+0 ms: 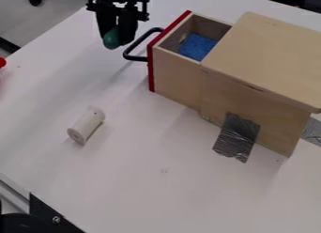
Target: Put green thing in the drawer
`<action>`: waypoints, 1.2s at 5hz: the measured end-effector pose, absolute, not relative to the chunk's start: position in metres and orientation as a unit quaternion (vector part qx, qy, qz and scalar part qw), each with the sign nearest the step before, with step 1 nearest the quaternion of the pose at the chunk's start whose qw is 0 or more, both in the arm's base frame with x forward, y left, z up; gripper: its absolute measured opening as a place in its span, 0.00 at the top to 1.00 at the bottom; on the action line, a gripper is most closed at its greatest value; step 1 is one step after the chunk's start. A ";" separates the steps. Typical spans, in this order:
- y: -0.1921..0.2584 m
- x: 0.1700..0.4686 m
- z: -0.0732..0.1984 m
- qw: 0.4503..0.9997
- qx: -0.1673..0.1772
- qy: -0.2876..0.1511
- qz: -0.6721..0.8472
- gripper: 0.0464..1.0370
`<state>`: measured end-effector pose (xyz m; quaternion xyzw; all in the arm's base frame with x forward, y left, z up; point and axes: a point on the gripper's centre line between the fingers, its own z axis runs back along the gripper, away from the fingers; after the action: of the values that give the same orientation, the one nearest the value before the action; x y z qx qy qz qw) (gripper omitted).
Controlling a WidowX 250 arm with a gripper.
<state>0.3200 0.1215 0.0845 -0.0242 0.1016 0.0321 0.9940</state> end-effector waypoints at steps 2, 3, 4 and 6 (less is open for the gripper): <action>0.108 0.325 0.101 0.997 -0.020 0.080 0.015 0.60; 0.101 0.324 0.099 0.996 -0.024 0.085 0.008 0.60; 0.090 0.327 0.099 0.996 -0.023 0.086 -0.007 0.60; 0.069 0.333 0.099 0.996 -0.012 0.087 -0.032 0.60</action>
<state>0.3328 0.0694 0.0992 -0.0117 0.0869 -0.0316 0.9956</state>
